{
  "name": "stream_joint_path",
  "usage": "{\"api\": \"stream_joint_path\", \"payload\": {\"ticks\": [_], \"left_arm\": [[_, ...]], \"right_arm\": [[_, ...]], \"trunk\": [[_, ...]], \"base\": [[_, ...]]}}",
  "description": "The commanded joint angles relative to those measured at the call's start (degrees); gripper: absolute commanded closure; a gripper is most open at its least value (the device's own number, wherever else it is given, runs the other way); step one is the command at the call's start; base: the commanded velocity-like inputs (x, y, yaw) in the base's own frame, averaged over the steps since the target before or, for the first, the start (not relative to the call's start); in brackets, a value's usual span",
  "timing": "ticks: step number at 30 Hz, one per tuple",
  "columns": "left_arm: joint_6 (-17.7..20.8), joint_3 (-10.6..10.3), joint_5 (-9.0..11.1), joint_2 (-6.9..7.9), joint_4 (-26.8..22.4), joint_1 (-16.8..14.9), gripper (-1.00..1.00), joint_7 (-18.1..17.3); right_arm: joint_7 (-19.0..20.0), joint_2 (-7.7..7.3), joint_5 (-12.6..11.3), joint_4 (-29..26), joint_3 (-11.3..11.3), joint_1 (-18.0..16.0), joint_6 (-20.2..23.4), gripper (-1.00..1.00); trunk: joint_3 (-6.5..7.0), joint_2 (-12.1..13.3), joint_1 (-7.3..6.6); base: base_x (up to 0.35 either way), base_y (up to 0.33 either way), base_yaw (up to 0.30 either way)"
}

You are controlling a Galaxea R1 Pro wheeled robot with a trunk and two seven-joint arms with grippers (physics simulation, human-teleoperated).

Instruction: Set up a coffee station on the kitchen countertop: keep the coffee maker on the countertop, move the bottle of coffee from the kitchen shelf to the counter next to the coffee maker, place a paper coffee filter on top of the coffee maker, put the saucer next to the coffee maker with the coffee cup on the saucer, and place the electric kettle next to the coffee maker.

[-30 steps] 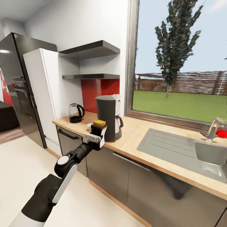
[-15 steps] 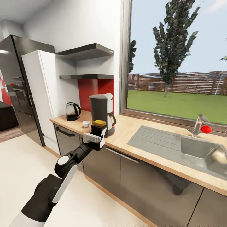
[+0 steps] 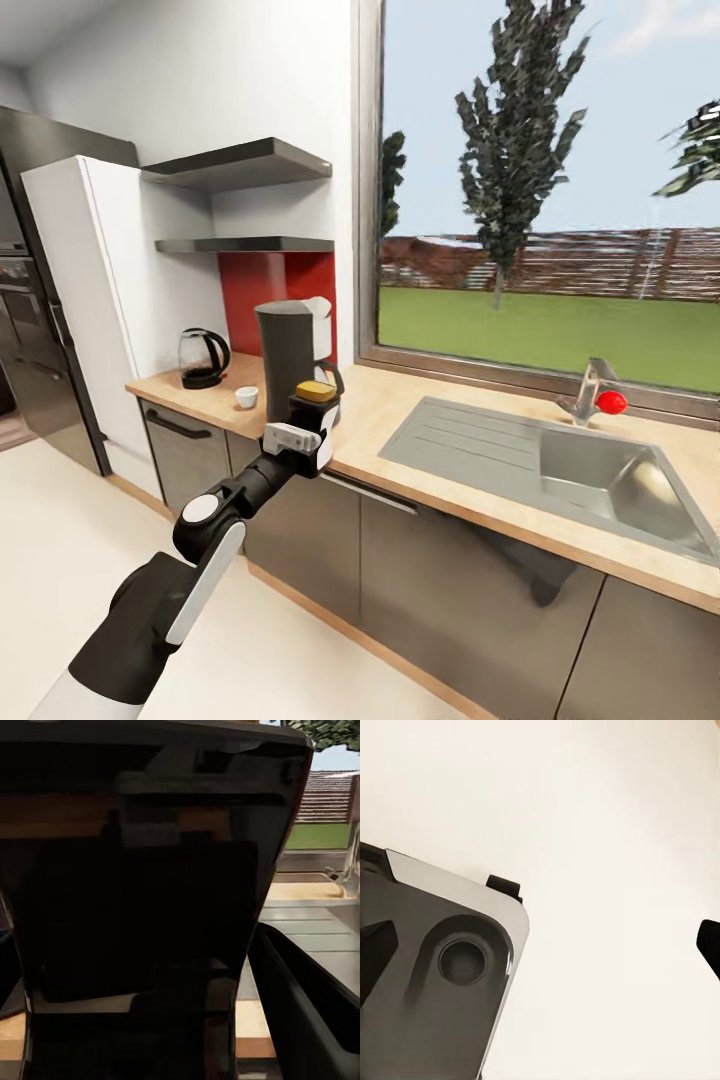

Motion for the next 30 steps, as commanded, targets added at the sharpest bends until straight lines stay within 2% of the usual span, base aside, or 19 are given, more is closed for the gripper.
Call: {"api": "stream_joint_path", "payload": {"ticks": [1,5,6,8,12,13,15,16,19,24,30], "left_arm": [[0.33,-0.02,0.44,0.03,-0.06,-0.05,1.00,-0.04],[0.33,-0.11,0.44,-0.10,-0.03,-0.05,1.00,-0.02],[0.33,-1.13,0.48,-0.37,0.13,-0.05,1.00,0.19],[0.33,-1.52,0.50,-0.42,0.08,-0.05,1.00,0.16],[0.49,-2.04,0.52,-2.98,-0.33,-0.05,1.00,0.07],[0.62,-2.04,0.51,-4.30,-0.34,-0.05,1.00,0.10],[0.74,-2.04,0.40,-5.77,-0.32,-0.05,1.00,0.11],[0.79,-2.02,0.27,-7.19,-0.22,-0.05,1.00,0.15],[0.72,-1.98,0.08,-9.05,0.30,-0.05,1.00,0.19],[0.08,-1.88,-0.05,-10.06,2.35,-0.05,1.00,0.28],[-3.22,-0.66,-0.08,-10.21,3.95,-0.05,1.00,0.31]], "right_arm": [[0.00,-0.01,0.49,0.03,-0.03,-0.04,-0.14,-1.00],[0.05,-0.01,0.49,0.03,-0.08,-0.04,-0.15,-1.00],[0.03,-0.01,0.49,0.00,-0.11,-0.04,-0.18,-1.00],[-0.02,-0.01,0.49,-0.02,-0.11,-0.04,-0.19,-1.00],[-0.06,-0.01,0.49,-0.05,-0.07,-0.04,-0.19,-1.00],[-0.06,-0.01,0.49,-0.04,-0.06,-0.04,-0.19,-1.00],[-0.06,-0.01,0.49,-0.04,-0.06,-0.04,-0.19,-1.00],[-0.06,-0.01,0.49,-0.05,-0.05,-0.04,-0.19,-1.00],[-0.06,-0.01,0.49,-0.04,-0.05,-0.04,-0.19,-1.00],[-0.06,-0.01,0.49,-0.05,-0.06,-0.04,-0.19,-1.00],[-0.06,-0.01,0.49,-0.02,-0.05,-0.04,-0.19,-1.00]], "trunk": [[-0.07,-0.04,0.00],[-0.07,-0.04,0.00],[-0.07,-0.04,0.00],[-0.07,-0.04,0.00],[-0.07,-0.04,0.00],[-0.07,-0.04,0.00],[-0.07,-0.04,0.00],[-0.07,-0.04,0.00],[-0.07,-0.04,0.00],[-0.07,-0.04,0.00],[-0.07,-0.04,0.00]], "base": [[-0.001,-0.001,-0.038],[0.000,0.000,-0.005],[0.000,0.000,0.000],[0.000,0.000,0.000],[0.000,0.000,0.000],[0.000,0.000,0.000],[0.000,0.000,0.000],[0.000,0.000,0.000],[0.000,0.000,0.000],[0.000,0.000,0.000],[0.000,0.000,0.000]]}}
